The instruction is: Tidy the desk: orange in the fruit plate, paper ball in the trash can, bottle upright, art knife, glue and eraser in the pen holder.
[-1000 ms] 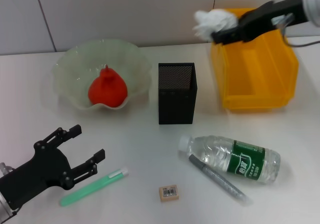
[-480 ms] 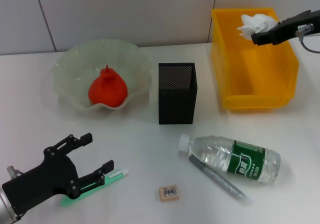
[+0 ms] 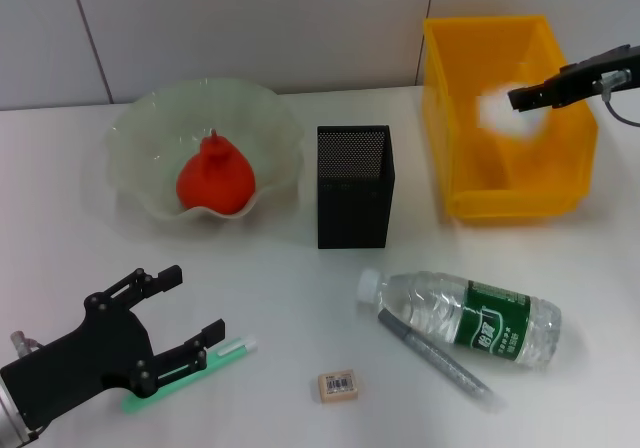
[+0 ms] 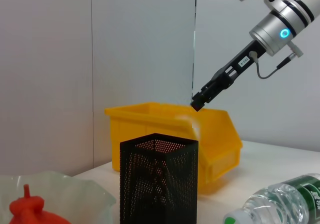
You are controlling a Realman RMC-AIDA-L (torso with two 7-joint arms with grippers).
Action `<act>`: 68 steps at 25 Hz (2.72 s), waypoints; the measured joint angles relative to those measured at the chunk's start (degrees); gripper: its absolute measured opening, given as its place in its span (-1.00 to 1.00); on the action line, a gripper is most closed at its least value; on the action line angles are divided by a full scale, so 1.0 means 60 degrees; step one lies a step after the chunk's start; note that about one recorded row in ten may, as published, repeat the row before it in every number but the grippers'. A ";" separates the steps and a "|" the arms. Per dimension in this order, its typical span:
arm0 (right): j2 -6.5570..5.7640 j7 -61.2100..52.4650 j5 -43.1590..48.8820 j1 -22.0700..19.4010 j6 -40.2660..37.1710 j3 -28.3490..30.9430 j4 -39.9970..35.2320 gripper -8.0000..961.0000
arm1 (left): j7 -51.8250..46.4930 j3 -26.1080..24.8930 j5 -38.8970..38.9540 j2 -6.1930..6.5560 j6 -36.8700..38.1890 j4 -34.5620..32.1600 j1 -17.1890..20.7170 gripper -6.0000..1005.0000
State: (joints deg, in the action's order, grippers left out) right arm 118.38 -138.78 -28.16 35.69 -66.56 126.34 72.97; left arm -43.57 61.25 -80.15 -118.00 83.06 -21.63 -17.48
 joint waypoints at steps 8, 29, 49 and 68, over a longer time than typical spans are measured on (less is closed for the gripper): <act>0.0017 -0.0055 -0.0431 -0.0052 -0.0344 0.0028 0.0282 0.78 | -0.0151 -0.0006 -0.0002 0.0033 0.0087 -0.0055 0.0000 0.63; -0.0484 0.0829 0.0022 0.1509 -0.7054 -0.2623 0.1399 0.77 | -0.0258 -0.0013 -0.0001 0.0068 0.0010 -0.0087 0.0063 0.62; 0.0094 0.0921 0.0657 0.1469 -0.5452 -0.3751 -0.0721 0.77 | -0.0269 -0.0023 -0.0001 0.0058 -0.0045 -0.0078 0.0103 0.62; 0.0163 0.0640 0.0772 0.1452 -0.4506 -0.4425 -0.1646 0.77 | -0.0268 -0.0070 -0.0001 0.0051 -0.0030 -0.0088 0.0101 0.61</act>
State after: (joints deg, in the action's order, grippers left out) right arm 119.36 -134.94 -23.53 44.40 -93.59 99.79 63.09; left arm -45.18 60.83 -80.16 -117.69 82.88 -22.15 -16.88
